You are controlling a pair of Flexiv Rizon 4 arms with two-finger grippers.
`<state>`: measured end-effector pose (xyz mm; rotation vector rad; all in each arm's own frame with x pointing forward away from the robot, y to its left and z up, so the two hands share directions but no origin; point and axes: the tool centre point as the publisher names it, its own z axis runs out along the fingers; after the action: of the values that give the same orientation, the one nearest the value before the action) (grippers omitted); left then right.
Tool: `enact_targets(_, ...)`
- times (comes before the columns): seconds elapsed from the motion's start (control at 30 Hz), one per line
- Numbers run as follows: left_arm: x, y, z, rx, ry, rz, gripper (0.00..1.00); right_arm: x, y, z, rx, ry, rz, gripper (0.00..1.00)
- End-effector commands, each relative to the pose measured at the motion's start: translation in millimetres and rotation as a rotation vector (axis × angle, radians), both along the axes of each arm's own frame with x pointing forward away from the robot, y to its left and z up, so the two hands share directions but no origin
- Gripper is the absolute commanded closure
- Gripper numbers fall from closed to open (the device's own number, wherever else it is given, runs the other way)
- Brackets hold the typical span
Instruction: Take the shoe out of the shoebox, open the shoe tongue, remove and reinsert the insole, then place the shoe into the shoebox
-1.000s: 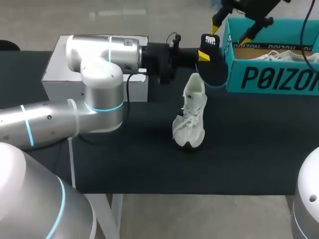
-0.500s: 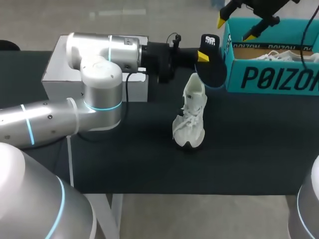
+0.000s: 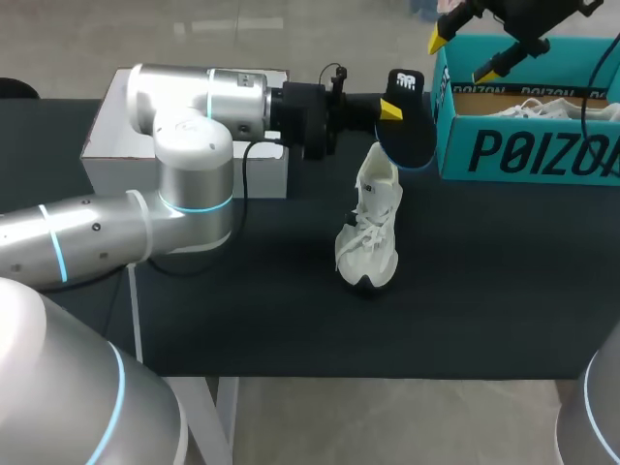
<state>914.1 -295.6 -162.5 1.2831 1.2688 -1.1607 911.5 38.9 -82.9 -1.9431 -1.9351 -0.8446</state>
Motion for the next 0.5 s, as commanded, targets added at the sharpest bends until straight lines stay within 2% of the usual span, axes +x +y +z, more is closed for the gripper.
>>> enact_targets(0.03, 2.3, -1, 0, 0.0, 0.006, -0.008, 1.0, 0.6, 0, 2, -0.009, 0.006, 0.0, 0.0)
enact_targets(0.17, 4.0, 0, 1, -0.008, 0.086, -0.025, 1.0, 0.3, 0, 1, -0.006, 0.019, 0.001, 0.0)
enact_targets(0.33, 12.9, 3, -2, 0.01, 0.336, -0.051, 1.0, -0.4, -2, -1, -0.004, 0.031, -0.005, 0.0)
enact_targets(0.5, 13.3, 4, -2, 0.034, 0.329, -0.046, 1.0, -0.9, -4, -3, -0.018, 0.038, -0.013, 0.0)
